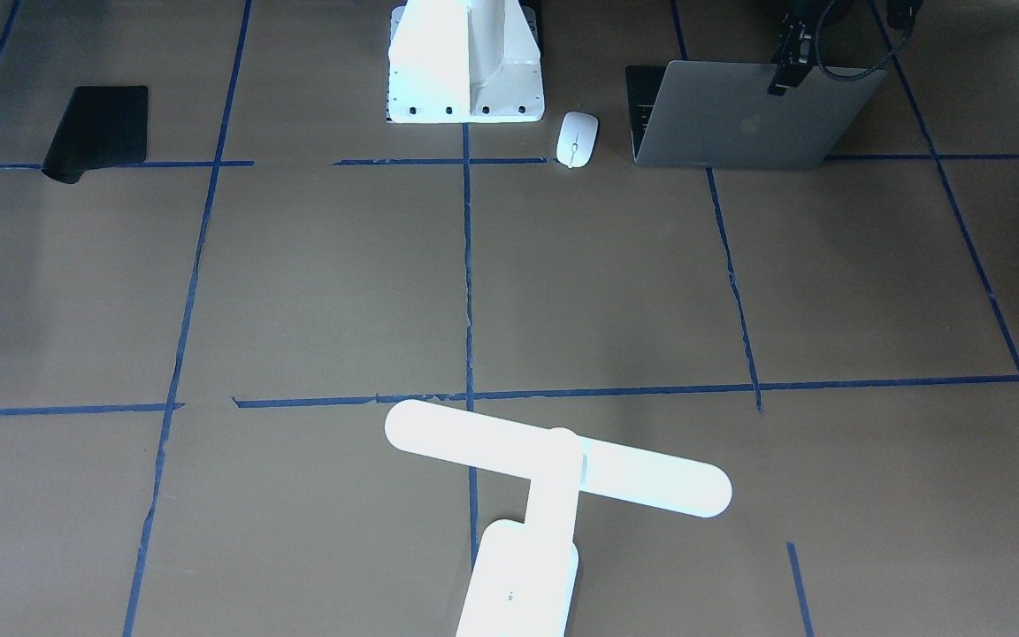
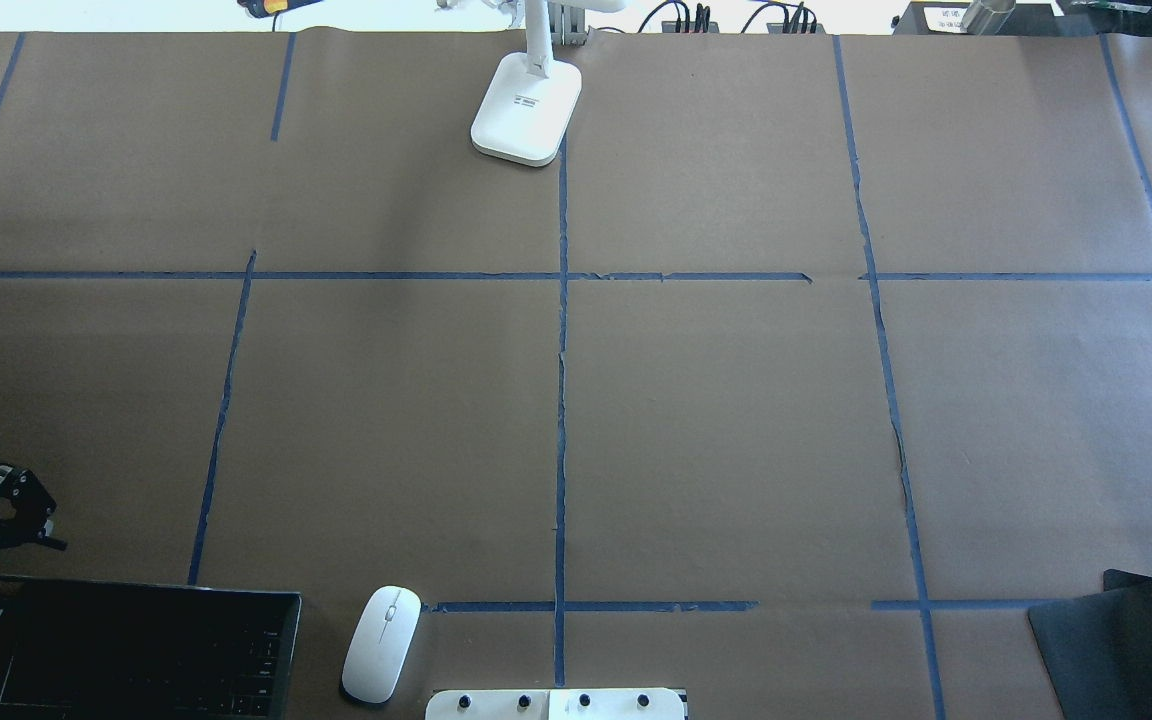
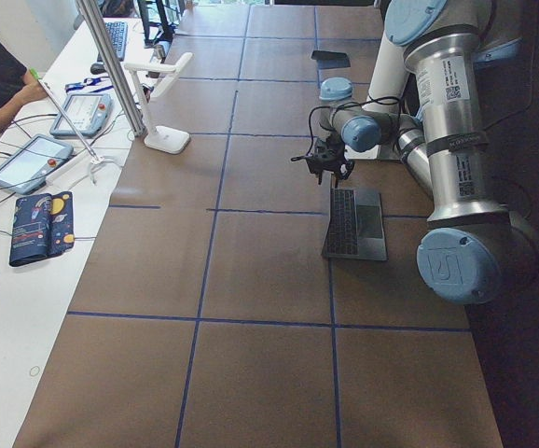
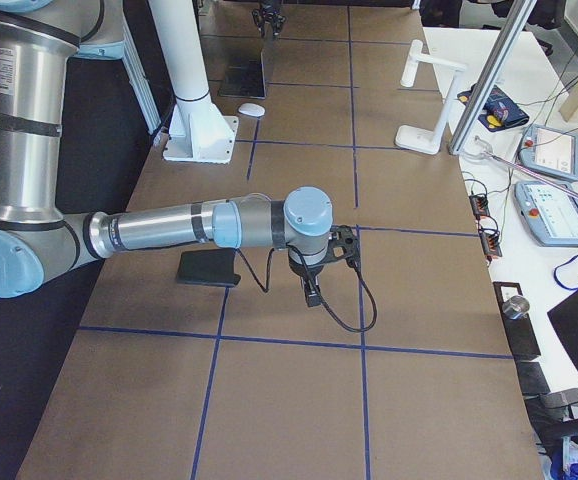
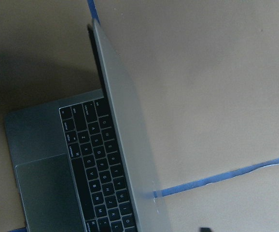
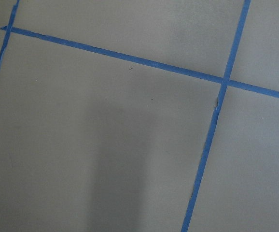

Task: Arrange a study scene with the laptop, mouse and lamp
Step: 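Lower the left gripper to the grey laptop and grasp its lid edge, then lift and carry the open laptop with the left gripper toward the lamp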

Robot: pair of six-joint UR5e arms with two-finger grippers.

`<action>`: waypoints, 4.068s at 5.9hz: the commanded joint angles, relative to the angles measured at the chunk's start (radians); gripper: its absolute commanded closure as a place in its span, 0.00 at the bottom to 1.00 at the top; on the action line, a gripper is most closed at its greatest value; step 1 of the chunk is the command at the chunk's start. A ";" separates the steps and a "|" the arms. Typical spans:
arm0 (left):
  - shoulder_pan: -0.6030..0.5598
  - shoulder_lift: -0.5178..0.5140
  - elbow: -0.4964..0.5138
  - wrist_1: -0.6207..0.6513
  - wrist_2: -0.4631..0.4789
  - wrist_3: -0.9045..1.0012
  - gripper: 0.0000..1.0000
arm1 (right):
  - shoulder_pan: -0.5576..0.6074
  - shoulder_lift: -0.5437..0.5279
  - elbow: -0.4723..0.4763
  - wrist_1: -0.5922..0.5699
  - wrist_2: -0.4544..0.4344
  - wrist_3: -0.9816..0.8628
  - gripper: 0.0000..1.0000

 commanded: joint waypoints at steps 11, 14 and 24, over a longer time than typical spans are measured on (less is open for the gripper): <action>-0.315 -0.839 0.496 0.322 -0.011 0.210 1.00 | -0.035 -0.021 -0.005 -0.003 0.012 0.005 0.00; -0.271 -1.052 0.687 0.284 -0.012 0.008 1.00 | -0.037 -0.019 -0.018 -0.001 0.040 0.005 0.00; -0.254 -1.383 1.158 0.115 0.075 -0.269 1.00 | -0.039 -0.019 -0.013 -0.003 0.054 0.006 0.00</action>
